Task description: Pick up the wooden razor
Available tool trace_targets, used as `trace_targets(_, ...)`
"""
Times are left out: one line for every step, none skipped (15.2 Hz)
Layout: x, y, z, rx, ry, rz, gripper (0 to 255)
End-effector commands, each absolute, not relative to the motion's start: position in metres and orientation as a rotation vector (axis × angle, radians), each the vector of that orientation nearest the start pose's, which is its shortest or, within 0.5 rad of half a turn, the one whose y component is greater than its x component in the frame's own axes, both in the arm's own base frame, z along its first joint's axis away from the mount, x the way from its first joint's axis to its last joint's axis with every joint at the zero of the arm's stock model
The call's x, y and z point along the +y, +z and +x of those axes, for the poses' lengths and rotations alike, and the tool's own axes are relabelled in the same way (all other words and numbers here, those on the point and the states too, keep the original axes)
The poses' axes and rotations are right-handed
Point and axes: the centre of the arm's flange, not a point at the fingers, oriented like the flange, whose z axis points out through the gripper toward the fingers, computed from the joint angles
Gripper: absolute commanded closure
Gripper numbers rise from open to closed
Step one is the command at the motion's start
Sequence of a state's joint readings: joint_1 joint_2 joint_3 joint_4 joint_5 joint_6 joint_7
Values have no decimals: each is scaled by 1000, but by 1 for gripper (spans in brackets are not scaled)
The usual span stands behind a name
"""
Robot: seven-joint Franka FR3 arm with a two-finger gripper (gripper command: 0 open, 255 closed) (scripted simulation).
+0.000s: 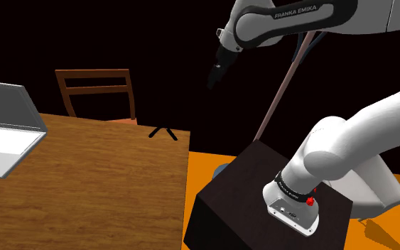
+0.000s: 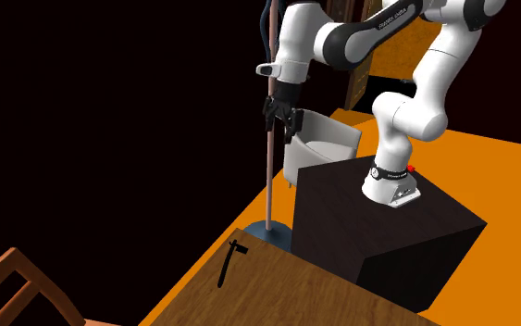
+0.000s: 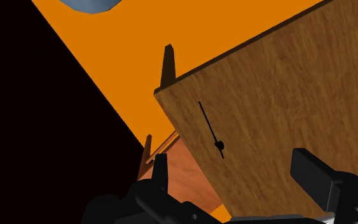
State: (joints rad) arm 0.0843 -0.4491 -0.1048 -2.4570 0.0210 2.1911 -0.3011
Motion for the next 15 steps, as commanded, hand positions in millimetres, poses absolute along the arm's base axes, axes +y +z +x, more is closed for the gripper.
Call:
trace_targets(-6,455,444,-462,-293,-3046,0)
trace_targets(-5,444,451,-480,-292,-3037,0)
trace_targets(-3,433,459,-498,-291,-3028,0)
trace_targets(0,423,466,-515,-290,-3018,0)
trace_targets(2,412,473,-533,-289,-3009,0)
trace_targets(4,401,481,-550,-288,-3000,0)
trace_targets(7,391,488,-567,-287,-2990,0)
trace_targets(10,380,495,-584,-286,-2980,0)
trace_targets(13,369,502,-601,-284,-2970,0)
trace_targets(16,359,510,-618,-283,-2960,0)
trace_targets(19,348,517,-635,-282,-2950,0)
trace_targets(22,338,524,-652,-281,-2940,0)
trace_targets(26,327,531,-669,-280,-2930,0)
trace_targets(29,316,538,-685,-279,-2920,0)
trace_targets(33,306,545,-702,-278,-2910,0)
